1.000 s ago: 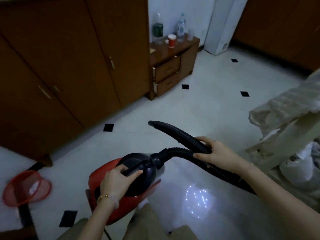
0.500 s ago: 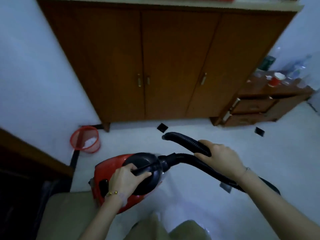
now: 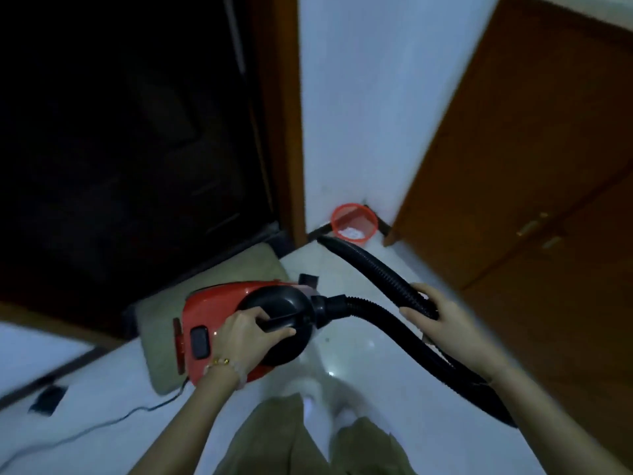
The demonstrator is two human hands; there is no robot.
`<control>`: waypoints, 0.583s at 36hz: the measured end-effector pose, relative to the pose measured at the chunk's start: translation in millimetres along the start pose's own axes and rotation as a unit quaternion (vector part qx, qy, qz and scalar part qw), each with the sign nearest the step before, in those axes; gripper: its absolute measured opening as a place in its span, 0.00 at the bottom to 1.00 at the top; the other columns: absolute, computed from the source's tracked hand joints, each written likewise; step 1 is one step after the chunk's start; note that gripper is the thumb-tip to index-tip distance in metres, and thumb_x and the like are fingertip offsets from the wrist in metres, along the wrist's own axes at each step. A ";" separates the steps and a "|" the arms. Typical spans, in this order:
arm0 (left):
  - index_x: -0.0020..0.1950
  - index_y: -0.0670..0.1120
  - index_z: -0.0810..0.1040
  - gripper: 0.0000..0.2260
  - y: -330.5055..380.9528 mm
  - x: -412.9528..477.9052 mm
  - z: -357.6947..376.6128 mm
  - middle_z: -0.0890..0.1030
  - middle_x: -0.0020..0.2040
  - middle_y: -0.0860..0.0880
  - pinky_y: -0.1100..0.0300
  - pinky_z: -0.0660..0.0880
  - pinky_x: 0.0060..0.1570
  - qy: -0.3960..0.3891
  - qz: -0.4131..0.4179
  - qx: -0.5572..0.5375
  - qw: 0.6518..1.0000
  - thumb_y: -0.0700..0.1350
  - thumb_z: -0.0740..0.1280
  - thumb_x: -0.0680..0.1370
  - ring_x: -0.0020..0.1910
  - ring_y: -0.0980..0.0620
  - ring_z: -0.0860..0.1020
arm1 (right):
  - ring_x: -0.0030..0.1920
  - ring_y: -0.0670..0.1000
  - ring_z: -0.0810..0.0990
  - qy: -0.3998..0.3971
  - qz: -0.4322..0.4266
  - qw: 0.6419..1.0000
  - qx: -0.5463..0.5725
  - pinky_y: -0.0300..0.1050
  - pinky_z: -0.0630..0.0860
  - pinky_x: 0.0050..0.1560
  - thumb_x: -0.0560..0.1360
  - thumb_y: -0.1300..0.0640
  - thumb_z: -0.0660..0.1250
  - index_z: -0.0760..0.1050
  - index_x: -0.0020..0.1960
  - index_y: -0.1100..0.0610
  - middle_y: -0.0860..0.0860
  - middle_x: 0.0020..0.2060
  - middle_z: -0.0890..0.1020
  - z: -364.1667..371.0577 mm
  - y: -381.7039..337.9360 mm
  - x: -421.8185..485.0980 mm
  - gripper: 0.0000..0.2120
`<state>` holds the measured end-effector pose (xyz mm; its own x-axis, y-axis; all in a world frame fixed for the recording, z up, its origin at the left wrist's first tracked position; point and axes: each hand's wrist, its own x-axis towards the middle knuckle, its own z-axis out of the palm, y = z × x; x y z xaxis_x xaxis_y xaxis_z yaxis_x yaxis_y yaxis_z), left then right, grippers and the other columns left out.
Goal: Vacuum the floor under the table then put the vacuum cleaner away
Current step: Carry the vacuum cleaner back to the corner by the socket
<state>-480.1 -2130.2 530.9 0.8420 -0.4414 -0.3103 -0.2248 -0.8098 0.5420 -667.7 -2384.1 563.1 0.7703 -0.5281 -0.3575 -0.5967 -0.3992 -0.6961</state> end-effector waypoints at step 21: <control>0.50 0.49 0.82 0.23 -166.9 -134.4 -58.2 0.83 0.40 0.51 0.59 0.77 0.37 0.235 -0.354 -0.120 0.897 0.65 0.71 0.66 0.39 0.52 0.81 | 0.40 0.47 0.84 -0.376 -0.314 0.859 -0.151 0.46 0.82 0.44 0.74 0.43 0.67 0.67 0.64 0.32 0.41 0.49 0.83 180.3 -216.4 83.7 0.20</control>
<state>-527.2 -1913.2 527.6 0.8585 0.4085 -0.3098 0.5127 -0.6909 0.5097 -433.5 -2206.8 571.6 0.8214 0.4497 -0.3507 0.0455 -0.6647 -0.7458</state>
